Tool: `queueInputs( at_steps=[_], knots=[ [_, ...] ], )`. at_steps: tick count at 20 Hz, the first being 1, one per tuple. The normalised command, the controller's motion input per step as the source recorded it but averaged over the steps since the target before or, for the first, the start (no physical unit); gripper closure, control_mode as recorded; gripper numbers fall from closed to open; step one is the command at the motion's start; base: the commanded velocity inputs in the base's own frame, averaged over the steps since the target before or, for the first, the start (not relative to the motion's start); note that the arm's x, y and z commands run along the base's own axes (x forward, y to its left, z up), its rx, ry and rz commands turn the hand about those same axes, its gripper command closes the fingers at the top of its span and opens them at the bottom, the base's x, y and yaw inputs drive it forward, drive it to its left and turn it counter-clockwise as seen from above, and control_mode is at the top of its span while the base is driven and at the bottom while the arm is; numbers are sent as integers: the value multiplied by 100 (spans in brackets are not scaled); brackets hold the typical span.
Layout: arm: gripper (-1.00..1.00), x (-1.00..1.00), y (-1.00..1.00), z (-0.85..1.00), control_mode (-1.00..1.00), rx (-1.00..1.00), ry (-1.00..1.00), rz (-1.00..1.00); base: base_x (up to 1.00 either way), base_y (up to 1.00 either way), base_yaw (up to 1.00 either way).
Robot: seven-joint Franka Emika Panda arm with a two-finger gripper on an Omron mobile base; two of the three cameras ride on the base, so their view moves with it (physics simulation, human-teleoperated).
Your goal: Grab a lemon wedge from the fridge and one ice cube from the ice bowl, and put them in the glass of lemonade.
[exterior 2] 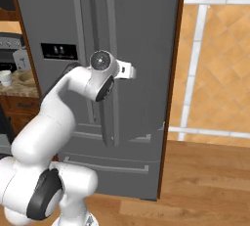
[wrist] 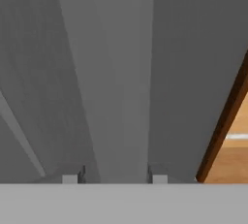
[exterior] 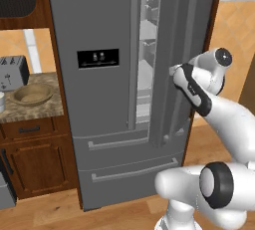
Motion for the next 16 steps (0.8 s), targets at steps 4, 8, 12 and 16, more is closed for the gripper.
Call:
queueInputs(
  at_steps=[4, 8, 12, 16],
  knots=[
    [100, -55, -51, 11, -100, 1, 0, -1, 0, 0, 0],
    [100, -55, -53, 7, -100, 1, 0, -1, 0, 0, 0],
    [100, -56, -56, 5, -100, 1, 0, -3, 0, 0, 0],
    [100, -44, -53, 0, -100, 0, 0, -6, 0, 0, 0]
  ],
)
